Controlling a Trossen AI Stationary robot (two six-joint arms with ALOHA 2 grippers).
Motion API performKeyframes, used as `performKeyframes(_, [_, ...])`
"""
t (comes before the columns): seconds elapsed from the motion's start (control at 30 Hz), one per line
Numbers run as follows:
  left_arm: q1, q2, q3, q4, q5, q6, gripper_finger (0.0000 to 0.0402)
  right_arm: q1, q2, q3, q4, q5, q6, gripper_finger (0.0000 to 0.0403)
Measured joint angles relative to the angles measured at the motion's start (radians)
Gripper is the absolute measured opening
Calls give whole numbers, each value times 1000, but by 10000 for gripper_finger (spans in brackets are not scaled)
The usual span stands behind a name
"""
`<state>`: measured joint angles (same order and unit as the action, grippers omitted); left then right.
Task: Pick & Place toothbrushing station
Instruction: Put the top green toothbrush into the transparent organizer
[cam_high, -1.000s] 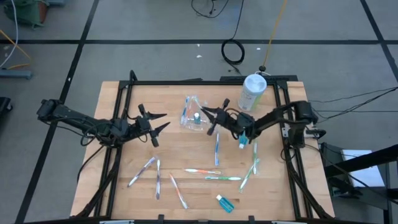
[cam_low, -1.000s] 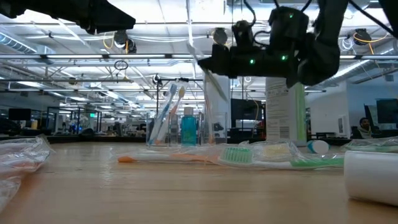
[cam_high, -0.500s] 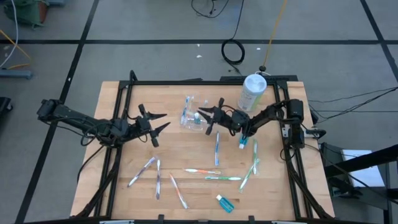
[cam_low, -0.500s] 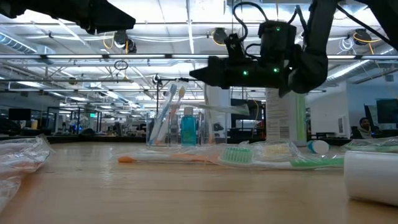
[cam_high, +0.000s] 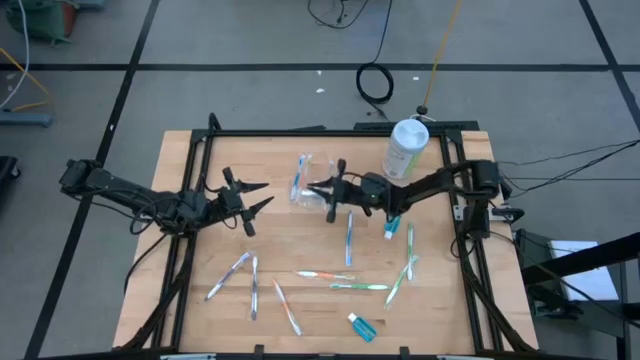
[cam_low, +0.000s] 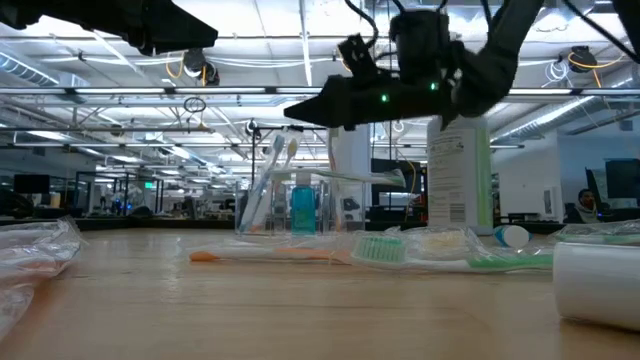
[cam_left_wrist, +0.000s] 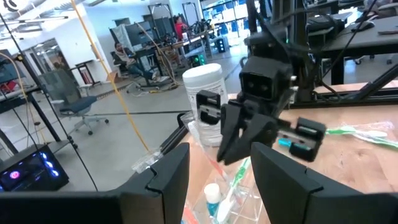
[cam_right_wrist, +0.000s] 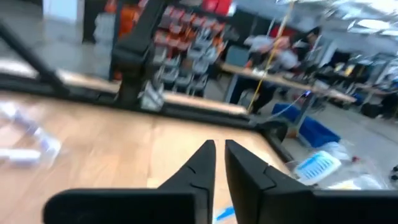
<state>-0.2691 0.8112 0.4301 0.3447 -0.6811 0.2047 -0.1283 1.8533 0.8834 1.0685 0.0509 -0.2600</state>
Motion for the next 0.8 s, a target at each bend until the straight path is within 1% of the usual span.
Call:
performKeyframes(0.13, [0,0,0,0,0,0,177,36,-106,85,-339,13,-60,66])
performKeyframes(0.23, [0,0,0,1,1,0,177,62,-148,191,-625,52,-97,100])
performKeyframes(0.3, [0,0,0,3,1,-2,177,66,-149,263,-801,52,-77,122])
performKeyframes(0.37, [0,0,0,3,1,-4,177,56,-147,307,-929,52,-26,142])
performKeyframes(0.4, [-1,0,0,3,0,-5,177,48,-136,321,-954,53,-12,150])
performKeyframes(0.47, [-1,0,0,3,1,-6,177,34,-103,337,-945,53,-5,165])
performKeyframes(0.57, [-1,0,0,3,2,-7,177,12,-79,331,-974,52,-4,181])
performKeyframes(0.63, [-1,0,0,3,2,-5,177,-4,-55,335,-972,52,28,185])
performKeyframes(0.73, [-1,0,0,2,3,-5,177,-19,-47,331,-1013,51,62,187])
performKeyframes(0.8, [-1,0,0,2,2,-5,177,-22,-30,333,-975,52,56,186])
